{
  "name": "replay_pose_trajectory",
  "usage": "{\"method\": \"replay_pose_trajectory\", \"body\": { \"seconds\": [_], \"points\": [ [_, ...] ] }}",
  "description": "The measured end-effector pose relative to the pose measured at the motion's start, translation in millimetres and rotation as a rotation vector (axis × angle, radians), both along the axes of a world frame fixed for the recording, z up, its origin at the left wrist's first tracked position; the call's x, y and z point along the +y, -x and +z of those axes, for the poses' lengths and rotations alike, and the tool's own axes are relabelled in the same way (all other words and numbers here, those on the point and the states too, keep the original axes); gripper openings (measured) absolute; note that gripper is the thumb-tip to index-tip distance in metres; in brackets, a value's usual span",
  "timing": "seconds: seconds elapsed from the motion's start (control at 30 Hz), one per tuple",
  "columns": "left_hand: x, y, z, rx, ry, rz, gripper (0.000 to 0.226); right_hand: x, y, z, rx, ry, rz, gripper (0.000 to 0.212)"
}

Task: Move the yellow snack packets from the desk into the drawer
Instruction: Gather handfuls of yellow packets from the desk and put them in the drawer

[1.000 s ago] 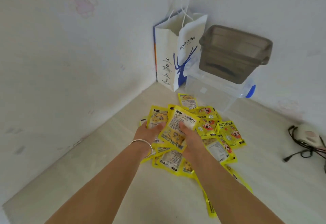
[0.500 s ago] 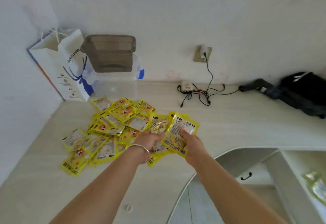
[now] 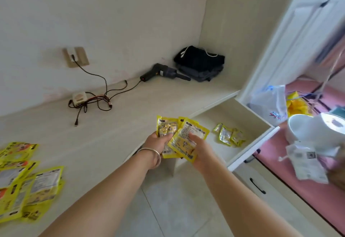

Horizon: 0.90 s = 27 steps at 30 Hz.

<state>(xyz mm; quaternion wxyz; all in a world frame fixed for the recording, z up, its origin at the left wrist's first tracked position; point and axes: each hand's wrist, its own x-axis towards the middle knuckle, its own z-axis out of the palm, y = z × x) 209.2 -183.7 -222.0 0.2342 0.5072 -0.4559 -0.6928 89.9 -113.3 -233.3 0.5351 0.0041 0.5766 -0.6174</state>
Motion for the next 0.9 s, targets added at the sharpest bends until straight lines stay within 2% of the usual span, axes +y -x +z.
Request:
{"method": "replay_pose_trajectory", "body": {
  "seconds": [0.1, 0.17, 0.33, 0.47, 0.63, 0.8, 0.9],
  "points": [
    [10, 57, -18, -0.030, -0.007, -0.062, 0.040, 22, 53, -9, -0.027, -0.031, -0.069, 0.009],
    [15, 88, -33, -0.064, -0.019, -0.113, 0.055, 35, 80, -17, -0.048, -0.058, -0.095, 0.012],
    [22, 152, -49, -0.086, -0.095, -0.176, 0.050, 54, 133, -33, -0.123, -0.086, -0.171, 0.008],
    [12, 194, -71, -0.107, -0.098, -0.264, 0.022, 50, 165, -57, -0.157, -0.116, -0.226, 0.012],
    [-23, 237, -96, -0.179, -0.124, -0.369, 0.020, 23, 202, -88, -0.199, -0.172, -0.288, 0.009],
    [-76, 277, -130, -0.282, -0.125, -0.518, 0.019, -15, 229, -125, -0.215, -0.258, -0.402, 0.028],
    [-99, 295, -143, -0.344, -0.110, -0.575, 0.017, -29, 242, -144, -0.238, -0.311, -0.441, 0.027]
  ]
}}
